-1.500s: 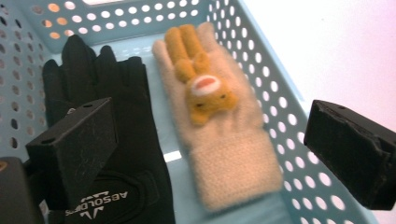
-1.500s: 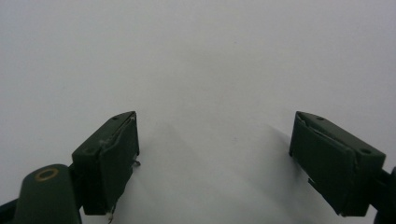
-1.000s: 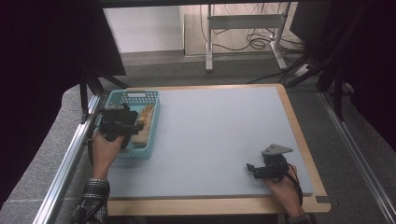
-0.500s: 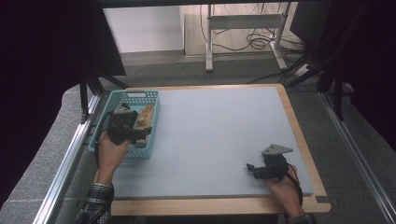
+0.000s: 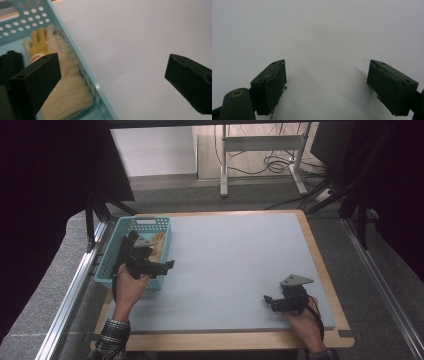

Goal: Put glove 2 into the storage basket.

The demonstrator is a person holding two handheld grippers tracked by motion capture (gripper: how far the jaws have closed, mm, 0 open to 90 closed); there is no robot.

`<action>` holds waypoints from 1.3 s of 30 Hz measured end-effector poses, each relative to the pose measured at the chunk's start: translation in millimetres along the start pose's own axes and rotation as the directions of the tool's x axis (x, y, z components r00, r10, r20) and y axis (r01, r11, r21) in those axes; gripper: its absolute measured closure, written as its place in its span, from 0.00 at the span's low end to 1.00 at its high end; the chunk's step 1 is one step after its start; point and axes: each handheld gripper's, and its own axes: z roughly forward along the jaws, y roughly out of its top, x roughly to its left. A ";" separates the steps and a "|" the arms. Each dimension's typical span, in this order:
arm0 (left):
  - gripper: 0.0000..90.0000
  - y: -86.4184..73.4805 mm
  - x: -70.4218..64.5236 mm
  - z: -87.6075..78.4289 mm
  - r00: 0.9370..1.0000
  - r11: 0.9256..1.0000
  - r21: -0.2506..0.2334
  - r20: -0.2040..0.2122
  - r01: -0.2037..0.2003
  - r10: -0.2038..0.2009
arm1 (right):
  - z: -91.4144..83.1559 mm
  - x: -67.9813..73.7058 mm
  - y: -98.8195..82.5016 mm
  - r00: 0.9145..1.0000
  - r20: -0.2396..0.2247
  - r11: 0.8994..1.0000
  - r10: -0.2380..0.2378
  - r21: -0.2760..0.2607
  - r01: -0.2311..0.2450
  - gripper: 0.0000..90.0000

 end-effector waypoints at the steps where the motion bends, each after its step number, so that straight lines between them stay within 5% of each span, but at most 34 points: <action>1: 0.01 -0.2 -1.6 1.4 1.000 1.000 0.001 0.005 -0.002 0.002 | 0.0 0.0 0.0 1.000 0.000 1.000 0.000 0.000 0.000 0.17; 14: 0.01 -0.9 -22.1 12.0 0.998 1.000 -0.013 0.066 -0.016 0.017 | 0.0 0.1 0.2 1.000 0.000 1.000 0.001 0.000 -0.001 0.17; 39: 0.01 -11.1 -71.4 44.1 0.982 0.997 -0.021 0.171 -0.080 0.082 | 0.0 0.1 0.3 1.000 0.000 1.000 0.002 0.000 -0.002 0.17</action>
